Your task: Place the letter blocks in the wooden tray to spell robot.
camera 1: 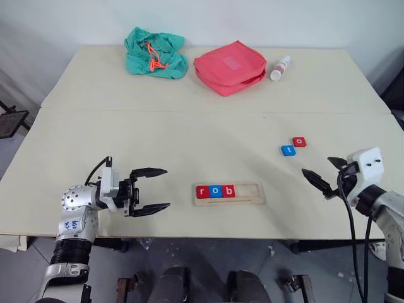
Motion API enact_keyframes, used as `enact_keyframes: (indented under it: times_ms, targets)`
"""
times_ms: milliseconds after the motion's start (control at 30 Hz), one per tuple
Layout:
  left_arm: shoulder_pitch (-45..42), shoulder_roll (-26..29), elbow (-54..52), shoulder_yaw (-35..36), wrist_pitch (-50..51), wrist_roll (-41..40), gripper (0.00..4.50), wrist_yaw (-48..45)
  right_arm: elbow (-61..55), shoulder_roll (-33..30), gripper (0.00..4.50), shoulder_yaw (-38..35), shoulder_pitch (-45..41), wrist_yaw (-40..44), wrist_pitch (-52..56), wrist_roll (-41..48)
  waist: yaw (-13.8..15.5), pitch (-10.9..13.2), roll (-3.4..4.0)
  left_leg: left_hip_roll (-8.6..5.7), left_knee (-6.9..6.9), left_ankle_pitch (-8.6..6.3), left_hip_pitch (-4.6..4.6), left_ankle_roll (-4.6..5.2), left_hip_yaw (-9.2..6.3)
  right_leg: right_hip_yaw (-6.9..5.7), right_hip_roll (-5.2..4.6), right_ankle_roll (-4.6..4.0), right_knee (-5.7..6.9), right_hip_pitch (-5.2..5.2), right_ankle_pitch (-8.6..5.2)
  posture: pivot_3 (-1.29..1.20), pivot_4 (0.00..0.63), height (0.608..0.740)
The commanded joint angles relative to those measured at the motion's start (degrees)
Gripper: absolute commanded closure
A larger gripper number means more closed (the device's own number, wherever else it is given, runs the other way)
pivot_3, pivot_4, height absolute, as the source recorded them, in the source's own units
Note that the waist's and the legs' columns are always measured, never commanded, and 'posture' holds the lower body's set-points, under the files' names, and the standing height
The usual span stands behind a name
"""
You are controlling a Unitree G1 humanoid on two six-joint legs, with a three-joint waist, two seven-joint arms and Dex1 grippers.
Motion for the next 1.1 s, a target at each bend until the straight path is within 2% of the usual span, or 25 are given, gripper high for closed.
enact_keyframes:
  times_ms: [33,833,1000,1100]
  targets:
    - [-1.2,0.2,0.8,0.2,-0.7,-0.2,0.00,-1.1,-1.7,0.0,0.02,-3.3,1.8,-1.4,-1.3,2.2,0.0,0.0,0.00,0.00,0.00,0.00,0.01,0.00,0.00,0.00,0.00,0.00,0.00,0.00,0.00,0.00,0.150,0.740]
    - [-1.2,0.8,1.1,0.5,-0.7,-0.2,0.00,-1.9,-0.3,-1.2,0.02,-1.3,1.3,-4.1,-2.8,3.2,0.3,0.0,0.00,0.00,0.01,0.00,0.02,0.01,0.01,0.03,0.01,0.00,0.01,0.01,0.00,0.00,0.150,0.740]
    - [0.0,0.7,-0.2,0.5,-0.3,-0.5,0.00,-1.7,3.1,-0.1,0.02,0.8,-3.6,-6.3,-2.1,3.0,0.3,0.0,0.00,0.01,0.01,0.00,0.03,0.01,0.02,0.04,0.01,0.00,0.01,0.01,0.00,0.00,0.150,0.740]
    - [0.9,0.7,-1.3,0.6,0.0,-0.7,0.00,-1.5,8.5,0.8,0.02,3.0,-9.6,-8.9,-2.4,1.8,-0.2,0.0,0.00,0.02,0.00,0.00,0.04,0.00,0.01,0.03,0.02,0.00,0.02,0.00,0.00,0.00,0.150,0.740]
